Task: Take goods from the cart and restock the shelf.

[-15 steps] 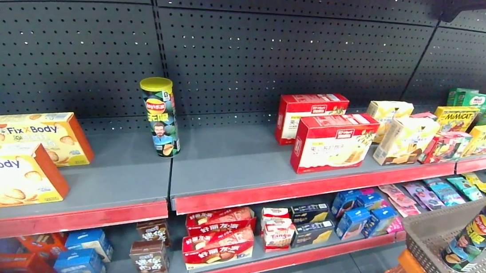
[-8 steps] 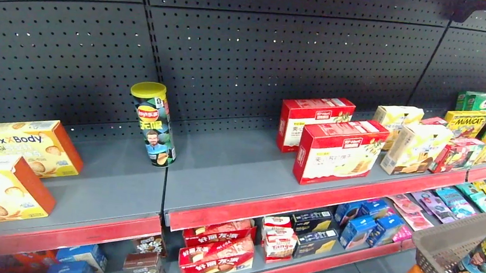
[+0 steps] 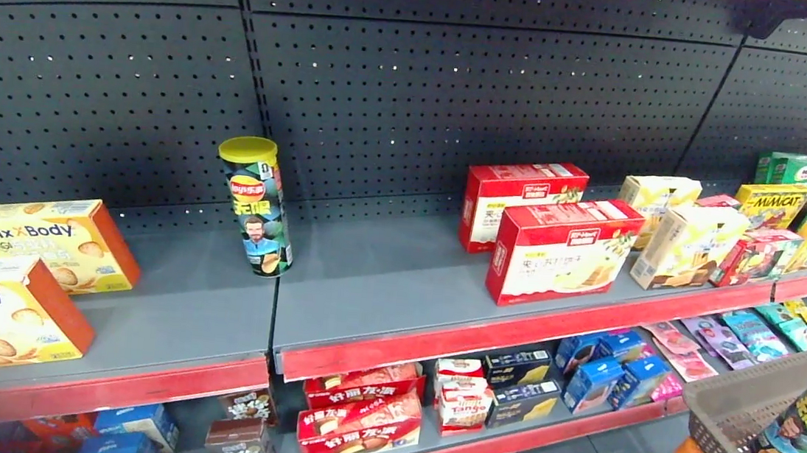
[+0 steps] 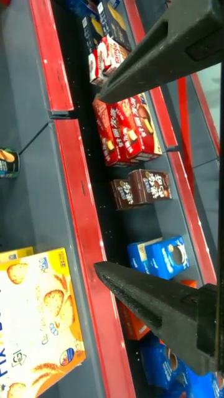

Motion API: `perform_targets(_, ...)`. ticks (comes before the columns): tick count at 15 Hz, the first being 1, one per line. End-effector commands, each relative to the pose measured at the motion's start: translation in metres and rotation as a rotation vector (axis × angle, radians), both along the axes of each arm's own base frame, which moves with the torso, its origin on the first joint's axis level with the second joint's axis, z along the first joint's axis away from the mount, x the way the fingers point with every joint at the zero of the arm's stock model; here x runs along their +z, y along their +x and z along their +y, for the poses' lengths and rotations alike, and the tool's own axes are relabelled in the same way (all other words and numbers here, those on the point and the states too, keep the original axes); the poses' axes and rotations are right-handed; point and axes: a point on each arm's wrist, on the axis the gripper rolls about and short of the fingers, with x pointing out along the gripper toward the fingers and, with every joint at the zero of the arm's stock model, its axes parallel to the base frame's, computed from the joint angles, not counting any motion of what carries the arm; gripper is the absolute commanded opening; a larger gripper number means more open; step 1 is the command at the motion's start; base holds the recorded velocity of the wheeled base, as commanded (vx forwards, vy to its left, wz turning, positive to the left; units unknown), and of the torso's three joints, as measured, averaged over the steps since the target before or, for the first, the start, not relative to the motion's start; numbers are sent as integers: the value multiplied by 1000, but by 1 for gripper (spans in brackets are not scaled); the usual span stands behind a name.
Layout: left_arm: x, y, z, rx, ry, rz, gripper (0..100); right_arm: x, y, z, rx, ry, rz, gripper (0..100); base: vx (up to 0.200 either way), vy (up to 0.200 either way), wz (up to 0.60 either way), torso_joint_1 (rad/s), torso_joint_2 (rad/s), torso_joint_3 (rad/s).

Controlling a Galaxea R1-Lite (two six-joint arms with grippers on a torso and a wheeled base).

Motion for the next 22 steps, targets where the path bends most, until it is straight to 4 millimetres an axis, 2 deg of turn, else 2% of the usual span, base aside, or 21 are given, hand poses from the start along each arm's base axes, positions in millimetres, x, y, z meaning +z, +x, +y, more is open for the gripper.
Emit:
perform_targets(1, 0, 0, 0, 1, 0, 0, 100, 0, 5, -3, -19, 18, 36, 100, 0, 0, -600, -2, 7, 7)
perform_targets(6, 0, 0, 0, 1, 0, 0, 100, -3, 1, 0, 70, -5, -1, 100, 0, 0, -120, -1, 0, 0)
perform_targets(11, 0, 0, 0, 1, 0, 0, 100, -6, 0, 0, 62, -5, 8, 100, 0, 0, 0, 0, 0, 0)
perform_targets(16, 0, 0, 0, 1, 0, 0, 100, -6, 0, 0, 74, -16, 8, 100, 0, 0, -600, 0, 0, -2)
perform_targets(18, 0, 0, 0, 1, 0, 0, 100, -6, 0, 0, 94, -16, 7, 100, 0, 0, 0, 0, 0, 0)
perform_targets(20, 0, 0, 0, 1, 0, 0, 100, -6, 3, -1, 111, -4, 22, 100, 0, 0, 0, 0, 0, 0)
perform_targets(22, 0, 0, 0, 1, 0, 0, 100, -2, 13, -4, 135, 31, 87, 100, 0, 0, 0, 0, 0, 0)
